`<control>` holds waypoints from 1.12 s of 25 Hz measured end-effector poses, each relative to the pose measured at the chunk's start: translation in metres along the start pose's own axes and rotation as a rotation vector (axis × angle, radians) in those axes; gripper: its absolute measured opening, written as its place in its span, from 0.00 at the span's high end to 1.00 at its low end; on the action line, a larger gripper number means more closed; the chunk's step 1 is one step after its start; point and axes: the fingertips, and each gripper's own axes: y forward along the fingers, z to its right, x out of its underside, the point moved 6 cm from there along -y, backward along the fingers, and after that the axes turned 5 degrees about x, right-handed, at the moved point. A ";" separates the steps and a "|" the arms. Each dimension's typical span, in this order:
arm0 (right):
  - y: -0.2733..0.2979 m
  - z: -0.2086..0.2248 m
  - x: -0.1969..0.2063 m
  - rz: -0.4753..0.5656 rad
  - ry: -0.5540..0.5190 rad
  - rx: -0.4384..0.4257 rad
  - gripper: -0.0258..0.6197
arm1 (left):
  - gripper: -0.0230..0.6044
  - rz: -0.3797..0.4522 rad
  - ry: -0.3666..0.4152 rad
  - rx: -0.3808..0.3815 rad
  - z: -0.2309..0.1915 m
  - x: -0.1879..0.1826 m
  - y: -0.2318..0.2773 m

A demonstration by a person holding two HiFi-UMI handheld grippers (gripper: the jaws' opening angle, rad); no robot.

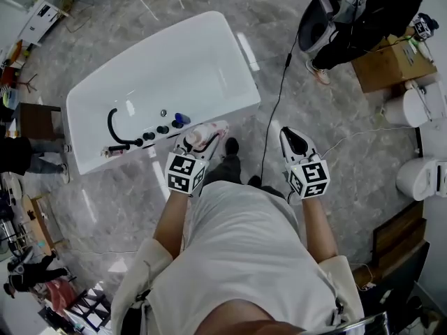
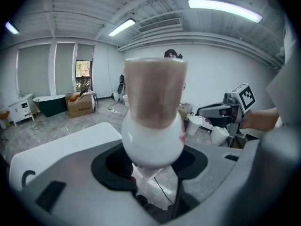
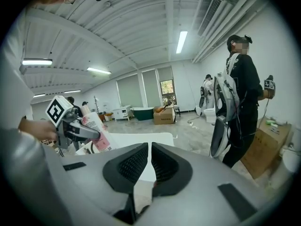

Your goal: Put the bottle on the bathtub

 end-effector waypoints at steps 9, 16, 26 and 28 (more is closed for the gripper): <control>0.087 0.013 -0.016 -0.064 0.021 0.046 0.89 | 0.61 -0.040 0.044 0.075 -0.076 -0.016 0.071; 0.134 0.012 -0.002 -0.127 0.053 0.097 0.89 | 0.61 -0.099 0.063 0.155 -0.120 -0.001 0.120; 0.191 0.029 0.024 -0.200 0.087 0.142 0.89 | 0.61 -0.177 0.087 0.212 -0.157 0.026 0.204; 0.197 0.032 0.029 -0.216 0.094 0.143 0.89 | 0.61 -0.188 0.085 0.220 -0.159 0.032 0.217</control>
